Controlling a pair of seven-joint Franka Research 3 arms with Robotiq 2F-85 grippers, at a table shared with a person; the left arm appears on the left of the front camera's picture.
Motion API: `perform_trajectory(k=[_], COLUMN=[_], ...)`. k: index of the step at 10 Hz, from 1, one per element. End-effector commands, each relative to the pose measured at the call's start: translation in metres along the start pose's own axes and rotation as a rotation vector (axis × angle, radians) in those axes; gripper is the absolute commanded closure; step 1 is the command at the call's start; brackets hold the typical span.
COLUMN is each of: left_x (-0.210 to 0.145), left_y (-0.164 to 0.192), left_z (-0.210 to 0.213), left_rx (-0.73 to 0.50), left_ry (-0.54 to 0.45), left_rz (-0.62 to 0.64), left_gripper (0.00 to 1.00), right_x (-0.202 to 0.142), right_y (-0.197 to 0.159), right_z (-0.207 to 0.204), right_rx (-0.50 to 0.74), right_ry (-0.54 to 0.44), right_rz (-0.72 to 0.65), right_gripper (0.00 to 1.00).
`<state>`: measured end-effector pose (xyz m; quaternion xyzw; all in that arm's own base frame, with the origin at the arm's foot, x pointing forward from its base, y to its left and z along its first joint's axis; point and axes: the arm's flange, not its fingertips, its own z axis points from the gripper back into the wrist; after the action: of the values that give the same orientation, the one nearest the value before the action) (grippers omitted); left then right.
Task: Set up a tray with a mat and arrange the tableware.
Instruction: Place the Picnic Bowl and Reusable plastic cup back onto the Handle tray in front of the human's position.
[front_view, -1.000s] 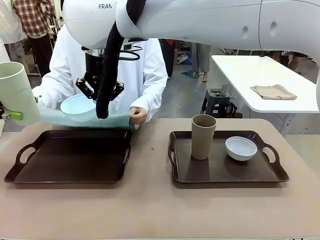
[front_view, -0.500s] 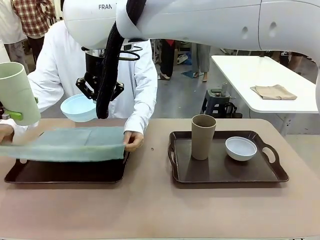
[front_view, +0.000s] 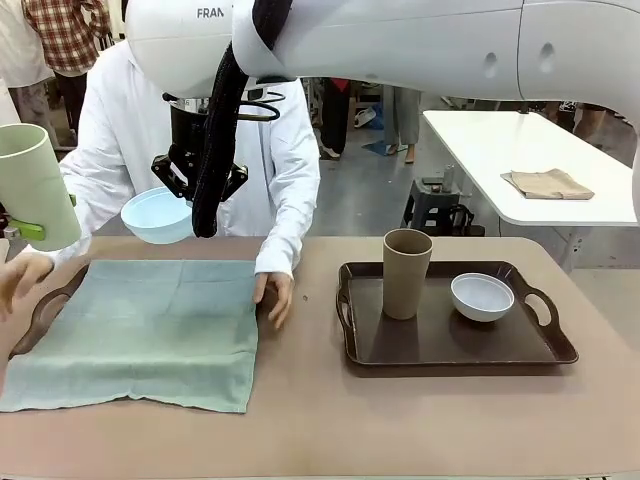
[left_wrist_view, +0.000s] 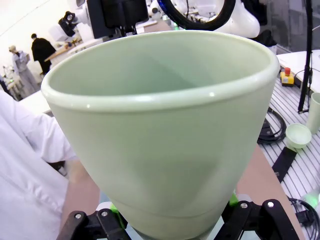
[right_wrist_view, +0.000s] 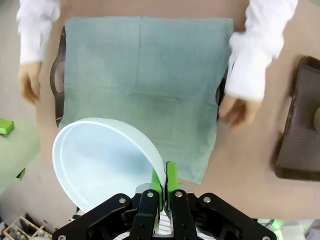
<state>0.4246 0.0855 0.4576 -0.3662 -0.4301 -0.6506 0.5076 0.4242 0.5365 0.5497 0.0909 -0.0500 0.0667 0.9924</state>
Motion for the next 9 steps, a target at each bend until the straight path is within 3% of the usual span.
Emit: perform_trajectory(k=[1,9], left_x=[-0.0003,-0.0003], left_y=[0.0002,0.0002], left_z=[0.0009,0.0009], left_rx=[0.004,0.004], left_ry=[0.006,0.006], left_rz=[-0.022,-0.022], left_gripper=[1.0,1.0], right_x=[-0.0015,-0.0015], right_y=[-0.0003,-0.0003], right_z=[0.0033,0.0033], right_rx=[-0.001,-0.001], right_ry=[-0.005,-0.005], right_rz=[0.0,0.0], right_gripper=[1.0,1.0])
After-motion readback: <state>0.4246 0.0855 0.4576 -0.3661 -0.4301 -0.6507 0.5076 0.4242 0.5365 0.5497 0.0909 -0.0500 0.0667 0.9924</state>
